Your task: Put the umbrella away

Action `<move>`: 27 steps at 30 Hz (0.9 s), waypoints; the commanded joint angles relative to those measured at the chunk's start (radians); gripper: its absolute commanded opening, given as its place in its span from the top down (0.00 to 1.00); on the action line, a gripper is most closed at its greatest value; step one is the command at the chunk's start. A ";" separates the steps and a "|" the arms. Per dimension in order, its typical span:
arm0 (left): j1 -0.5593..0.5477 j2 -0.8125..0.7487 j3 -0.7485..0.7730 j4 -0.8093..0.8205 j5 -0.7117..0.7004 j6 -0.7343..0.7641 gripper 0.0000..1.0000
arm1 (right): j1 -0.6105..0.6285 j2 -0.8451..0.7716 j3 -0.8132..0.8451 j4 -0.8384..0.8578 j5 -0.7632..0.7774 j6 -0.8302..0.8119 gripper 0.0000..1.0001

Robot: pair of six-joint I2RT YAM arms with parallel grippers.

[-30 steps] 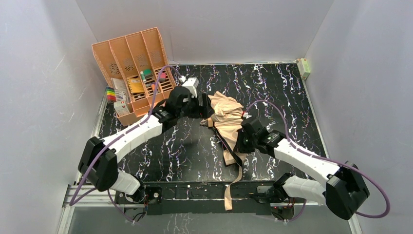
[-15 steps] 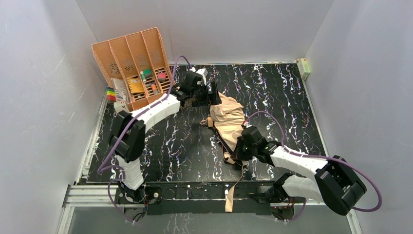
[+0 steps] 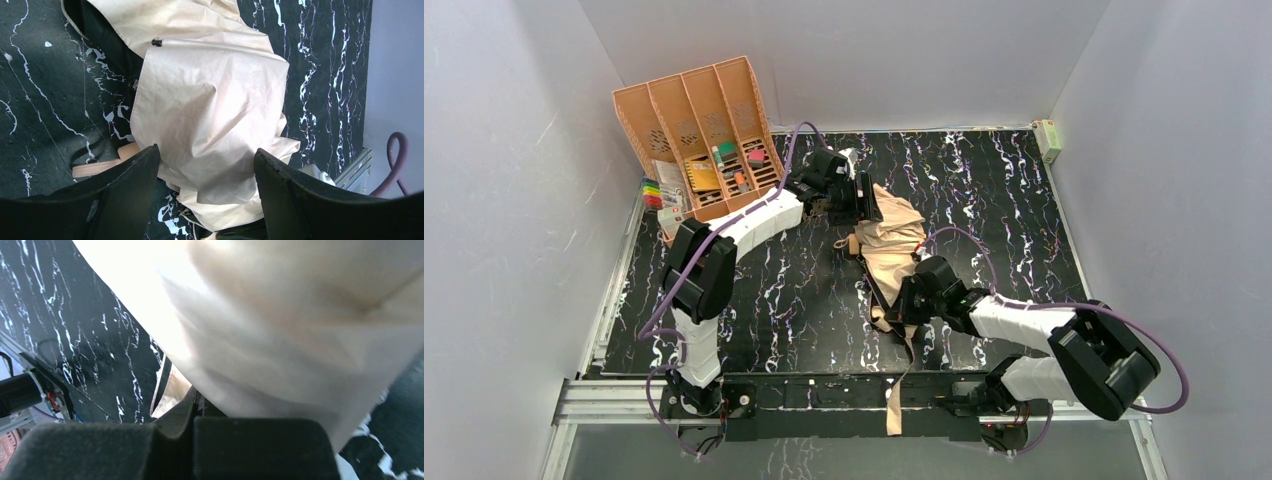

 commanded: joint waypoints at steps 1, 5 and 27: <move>0.015 -0.054 0.028 -0.024 0.040 0.008 0.33 | -0.003 0.082 0.013 0.023 0.014 -0.015 1.00; 0.020 -0.080 0.022 -0.049 0.024 0.013 0.29 | -0.003 0.098 0.022 0.030 0.029 -0.017 1.00; 0.021 -0.087 -0.040 0.123 0.255 0.011 0.73 | -0.003 0.111 0.022 0.029 0.024 -0.018 1.00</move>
